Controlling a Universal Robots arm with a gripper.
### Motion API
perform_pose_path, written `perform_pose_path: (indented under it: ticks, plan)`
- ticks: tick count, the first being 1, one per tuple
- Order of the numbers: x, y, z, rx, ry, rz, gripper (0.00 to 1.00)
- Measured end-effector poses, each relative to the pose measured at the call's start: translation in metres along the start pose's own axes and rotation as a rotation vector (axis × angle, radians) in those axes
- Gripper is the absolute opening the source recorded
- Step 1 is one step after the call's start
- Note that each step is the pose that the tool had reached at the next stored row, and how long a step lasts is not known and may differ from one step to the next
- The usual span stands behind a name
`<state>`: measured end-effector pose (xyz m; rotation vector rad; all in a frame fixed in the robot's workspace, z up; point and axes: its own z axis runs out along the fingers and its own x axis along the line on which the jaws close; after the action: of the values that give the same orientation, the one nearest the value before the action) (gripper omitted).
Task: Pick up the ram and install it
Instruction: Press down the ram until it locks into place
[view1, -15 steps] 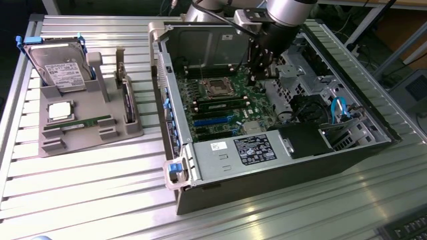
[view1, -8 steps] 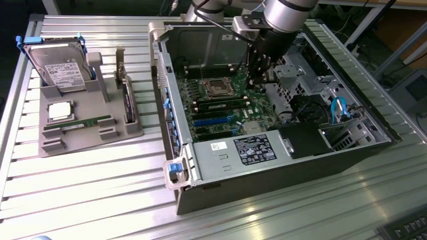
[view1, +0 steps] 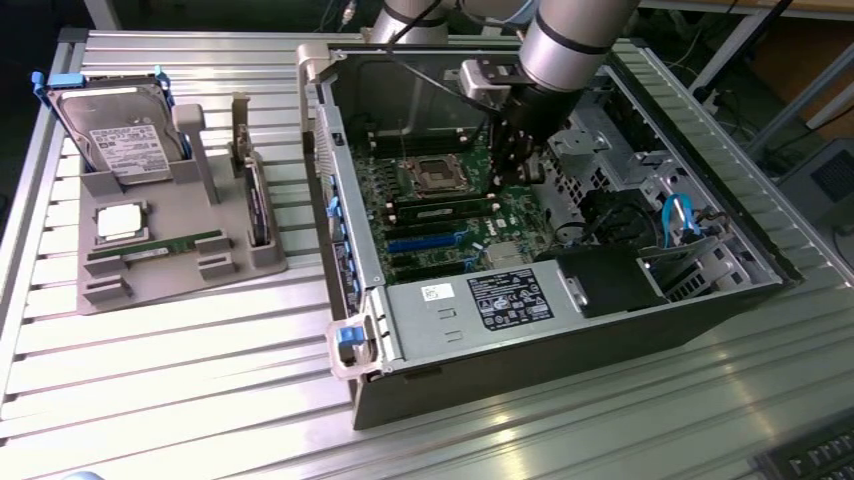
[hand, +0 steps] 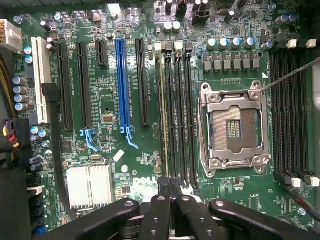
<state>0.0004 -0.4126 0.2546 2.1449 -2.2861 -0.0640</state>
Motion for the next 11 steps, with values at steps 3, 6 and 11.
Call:
perform_pose_path:
  ticks: [3,6,11]
  plan:
    - [0.0,-0.0002,0.0047,0.0001,0.0,0.0,0.11]
    - [0.0,-0.0005,0.0099,0.0001,0.0001,0.0,0.11]
    - [0.0,-0.0012,0.0138,0.0001,0.0001,0.0,0.11]
